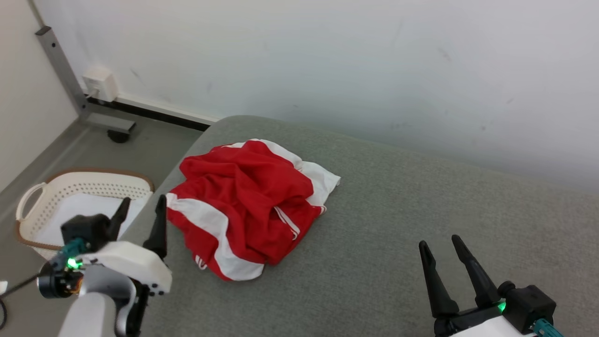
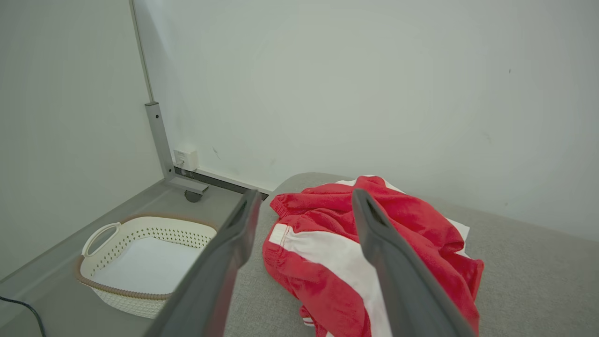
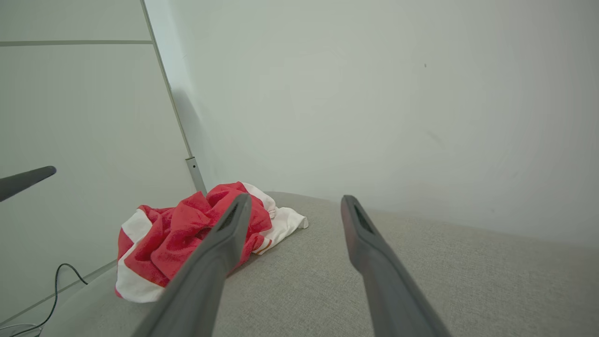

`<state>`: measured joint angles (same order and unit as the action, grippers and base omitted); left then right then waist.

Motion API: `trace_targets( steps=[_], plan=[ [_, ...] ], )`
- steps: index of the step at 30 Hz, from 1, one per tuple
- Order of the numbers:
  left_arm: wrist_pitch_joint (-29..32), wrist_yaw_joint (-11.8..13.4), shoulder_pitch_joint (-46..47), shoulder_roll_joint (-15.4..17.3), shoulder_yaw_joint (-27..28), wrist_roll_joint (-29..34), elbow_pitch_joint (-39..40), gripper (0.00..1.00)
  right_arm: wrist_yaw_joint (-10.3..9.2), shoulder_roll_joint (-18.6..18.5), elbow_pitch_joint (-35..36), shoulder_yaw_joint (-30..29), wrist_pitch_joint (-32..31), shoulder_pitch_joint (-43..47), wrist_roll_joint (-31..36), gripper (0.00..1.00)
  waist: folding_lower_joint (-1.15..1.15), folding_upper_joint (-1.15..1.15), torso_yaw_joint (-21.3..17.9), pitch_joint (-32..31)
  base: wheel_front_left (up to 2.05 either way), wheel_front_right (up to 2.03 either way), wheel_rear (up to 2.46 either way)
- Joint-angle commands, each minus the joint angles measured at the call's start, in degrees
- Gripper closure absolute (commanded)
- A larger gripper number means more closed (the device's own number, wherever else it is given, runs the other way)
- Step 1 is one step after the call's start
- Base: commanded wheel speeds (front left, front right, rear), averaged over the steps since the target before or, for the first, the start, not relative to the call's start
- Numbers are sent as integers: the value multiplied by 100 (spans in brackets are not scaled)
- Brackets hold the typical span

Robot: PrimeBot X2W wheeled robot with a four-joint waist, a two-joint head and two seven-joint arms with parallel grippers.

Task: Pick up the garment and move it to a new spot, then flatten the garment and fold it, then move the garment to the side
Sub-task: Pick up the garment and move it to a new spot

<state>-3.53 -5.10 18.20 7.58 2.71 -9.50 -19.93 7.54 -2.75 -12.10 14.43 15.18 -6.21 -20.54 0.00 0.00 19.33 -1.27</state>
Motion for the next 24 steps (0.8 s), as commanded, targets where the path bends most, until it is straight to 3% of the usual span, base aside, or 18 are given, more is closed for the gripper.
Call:
trace_targets(
  steps=[1, 11, 16, 22, 23, 24],
  plan=[
    [245, -26, 158, 102, 45, -144, -75, 0, -10, -26, -9, -46, -5, -100, -71, 0, 0, 0, -214, 101, 0, 0, 0],
    [1846, -167, 729, 812, 190, -647, -842, 0, -10, -27, 22, 22, -5, -324, -103, 0, 0, 0, -1094, 477, 0, 0, 0],
    [2227, -201, 767, 1081, 177, -842, -1524, 0, -10, -23, 7, 31, -5, -416, -119, 0, 0, 0, -1481, 617, 0, 0, 0],
    [2358, -231, 701, 1183, 127, -1168, -2021, 0, -10, -23, 18, -6, -5, -450, -122, 0, 0, 0, -1800, 759, 0, 0, 0],
    [2353, -234, 708, 1209, 112, -1184, -2095, 6, -10, -23, 13, 17, -6, -465, -122, 0, 0, 0, -1832, 779, 0, 0, 0],
    [2317, -234, 726, 1229, 91, -1204, -2146, 49, -10, -22, 9, 28, -6, -480, -123, 0, 0, 0, -1856, 794, 0, 0, 0]
  ],
)
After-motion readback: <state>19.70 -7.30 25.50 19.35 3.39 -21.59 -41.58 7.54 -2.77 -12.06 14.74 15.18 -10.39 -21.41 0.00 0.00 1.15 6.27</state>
